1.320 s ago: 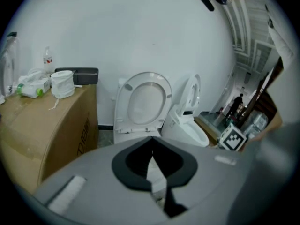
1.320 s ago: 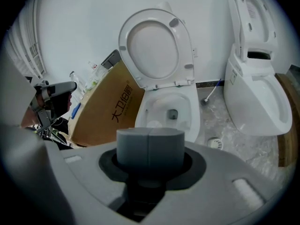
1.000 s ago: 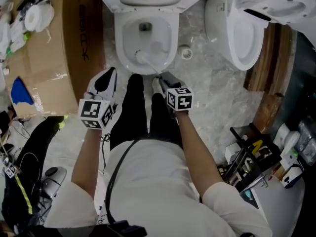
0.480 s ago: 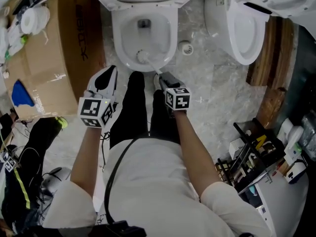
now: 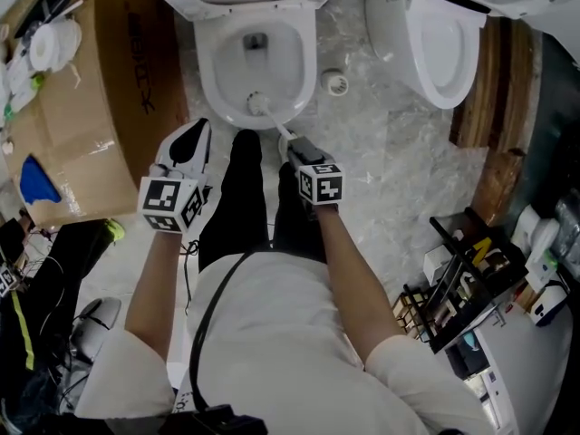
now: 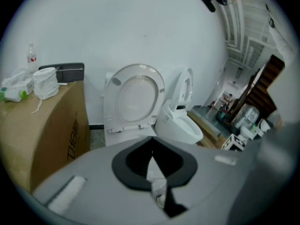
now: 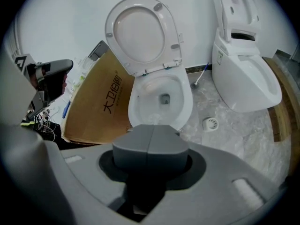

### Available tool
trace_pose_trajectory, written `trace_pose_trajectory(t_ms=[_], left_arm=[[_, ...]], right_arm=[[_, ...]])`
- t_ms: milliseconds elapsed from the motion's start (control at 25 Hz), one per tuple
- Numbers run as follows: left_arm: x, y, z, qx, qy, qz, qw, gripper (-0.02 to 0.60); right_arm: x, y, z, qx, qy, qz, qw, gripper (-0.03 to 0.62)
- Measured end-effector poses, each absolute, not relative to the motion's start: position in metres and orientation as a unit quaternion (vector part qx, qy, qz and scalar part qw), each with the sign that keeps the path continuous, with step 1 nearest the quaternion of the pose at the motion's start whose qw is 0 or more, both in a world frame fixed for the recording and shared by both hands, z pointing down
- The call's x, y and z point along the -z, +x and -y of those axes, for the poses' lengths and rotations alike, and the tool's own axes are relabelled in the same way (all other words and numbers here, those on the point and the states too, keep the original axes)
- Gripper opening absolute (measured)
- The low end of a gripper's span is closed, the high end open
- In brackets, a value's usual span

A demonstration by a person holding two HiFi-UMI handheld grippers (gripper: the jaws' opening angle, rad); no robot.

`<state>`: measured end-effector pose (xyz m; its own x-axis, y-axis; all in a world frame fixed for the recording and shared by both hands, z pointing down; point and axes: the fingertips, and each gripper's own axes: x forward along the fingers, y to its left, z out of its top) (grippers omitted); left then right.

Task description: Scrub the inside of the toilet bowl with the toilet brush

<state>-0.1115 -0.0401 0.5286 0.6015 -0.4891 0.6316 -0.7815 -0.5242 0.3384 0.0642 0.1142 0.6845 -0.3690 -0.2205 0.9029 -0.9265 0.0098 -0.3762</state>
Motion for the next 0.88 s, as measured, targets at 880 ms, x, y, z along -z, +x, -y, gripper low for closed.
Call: trace_pose_trajectory(t_ms=[880], left_arm=[[-0.527,-0.074,0.043,-0.238,0.857,0.344,0.301,-0.012]], right_arm=[[-0.678,0.105,-0.119,-0.545,0.48,0.604,0.329,0.147]])
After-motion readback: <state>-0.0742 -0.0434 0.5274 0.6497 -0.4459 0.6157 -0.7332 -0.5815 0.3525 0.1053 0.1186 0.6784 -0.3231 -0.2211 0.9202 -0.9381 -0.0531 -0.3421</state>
